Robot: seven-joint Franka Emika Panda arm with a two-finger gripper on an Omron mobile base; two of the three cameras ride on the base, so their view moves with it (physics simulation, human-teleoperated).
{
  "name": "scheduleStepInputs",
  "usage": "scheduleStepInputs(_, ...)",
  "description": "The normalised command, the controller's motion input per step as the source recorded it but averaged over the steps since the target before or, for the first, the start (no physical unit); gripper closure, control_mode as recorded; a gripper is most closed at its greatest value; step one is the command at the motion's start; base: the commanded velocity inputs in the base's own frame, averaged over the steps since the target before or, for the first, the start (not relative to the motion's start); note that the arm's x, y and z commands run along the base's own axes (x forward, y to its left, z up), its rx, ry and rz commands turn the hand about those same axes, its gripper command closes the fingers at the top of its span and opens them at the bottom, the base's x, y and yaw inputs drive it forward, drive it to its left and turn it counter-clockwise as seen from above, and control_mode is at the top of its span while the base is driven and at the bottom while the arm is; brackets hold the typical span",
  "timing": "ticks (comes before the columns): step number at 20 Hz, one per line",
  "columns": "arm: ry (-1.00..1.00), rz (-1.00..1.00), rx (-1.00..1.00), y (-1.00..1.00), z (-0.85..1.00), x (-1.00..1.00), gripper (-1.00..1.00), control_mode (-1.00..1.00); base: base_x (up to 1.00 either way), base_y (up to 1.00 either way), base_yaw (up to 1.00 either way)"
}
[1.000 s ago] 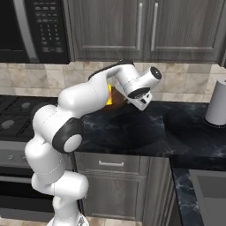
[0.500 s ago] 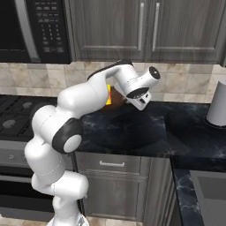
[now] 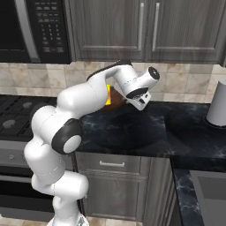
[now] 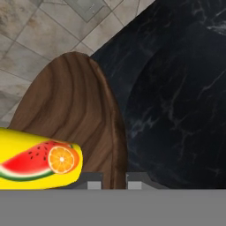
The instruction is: Place the cup inside the bowl on the dining table and move the bowl to any counter.
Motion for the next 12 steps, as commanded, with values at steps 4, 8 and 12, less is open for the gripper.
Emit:
scheduleStepInputs(4,0.0,0.0,0.0,0.0,0.0,0.0,1.0,1.0,0.0,0.0,0.0)
scheduleStepInputs(8,0.0,0.0,0.0,0.0,0.0,0.0,1.0,1.0,0.0,0.0,0.0)
scheduleStepInputs(12,0.0,0.0,0.0,0.0,0.0,0.0,1.0,-1.0,0.0,0.0,0.0)
